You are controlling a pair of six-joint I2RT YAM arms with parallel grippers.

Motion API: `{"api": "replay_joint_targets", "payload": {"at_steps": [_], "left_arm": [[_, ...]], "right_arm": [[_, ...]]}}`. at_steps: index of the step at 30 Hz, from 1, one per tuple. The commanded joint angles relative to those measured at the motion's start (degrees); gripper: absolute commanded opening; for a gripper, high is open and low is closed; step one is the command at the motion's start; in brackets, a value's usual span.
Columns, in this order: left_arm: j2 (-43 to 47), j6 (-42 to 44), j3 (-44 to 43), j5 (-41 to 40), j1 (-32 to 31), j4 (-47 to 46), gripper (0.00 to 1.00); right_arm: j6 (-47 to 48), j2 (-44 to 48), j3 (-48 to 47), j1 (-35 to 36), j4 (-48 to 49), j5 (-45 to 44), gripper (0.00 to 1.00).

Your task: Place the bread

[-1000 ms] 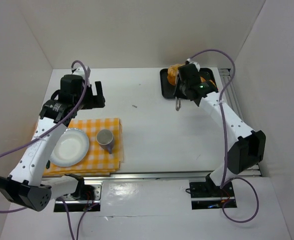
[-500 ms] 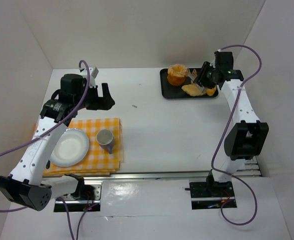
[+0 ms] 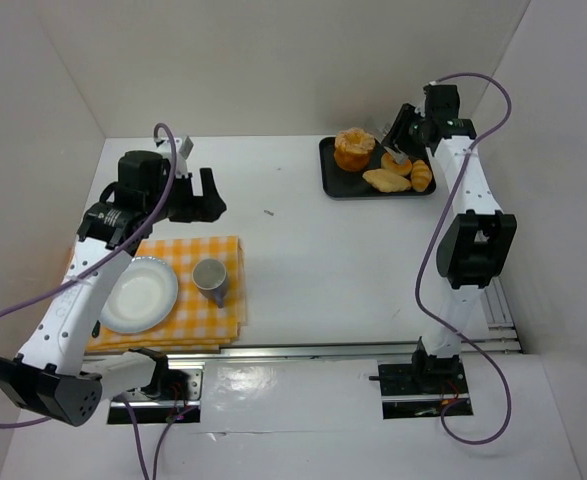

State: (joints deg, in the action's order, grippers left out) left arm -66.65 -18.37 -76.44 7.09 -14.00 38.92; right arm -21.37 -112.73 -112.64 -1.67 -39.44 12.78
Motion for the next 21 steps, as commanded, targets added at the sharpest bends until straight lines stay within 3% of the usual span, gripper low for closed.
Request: {"api": "replay_joint_targets", "payload": {"at_steps": [1, 17, 21], "left_arm": [[1.6, -0.8, -1.9, -2.2, 0.5, -1.7, 1.0], [3.2, -0.8, -3.2, -4.0, 1.0, 0.6, 1.0], [3.2, -0.8, -2.7, -5.1, 1.0, 1.2, 1.0]], "right_arm": [[-0.3, -1.7, -4.0, -0.3, 0.0, -0.9, 0.54], [-0.9, -13.7, -12.7, 1.2, -1.8, -0.9, 0.57], [-0.9, -13.7, -13.2, 1.2, -1.8, 1.6, 0.47]]}}
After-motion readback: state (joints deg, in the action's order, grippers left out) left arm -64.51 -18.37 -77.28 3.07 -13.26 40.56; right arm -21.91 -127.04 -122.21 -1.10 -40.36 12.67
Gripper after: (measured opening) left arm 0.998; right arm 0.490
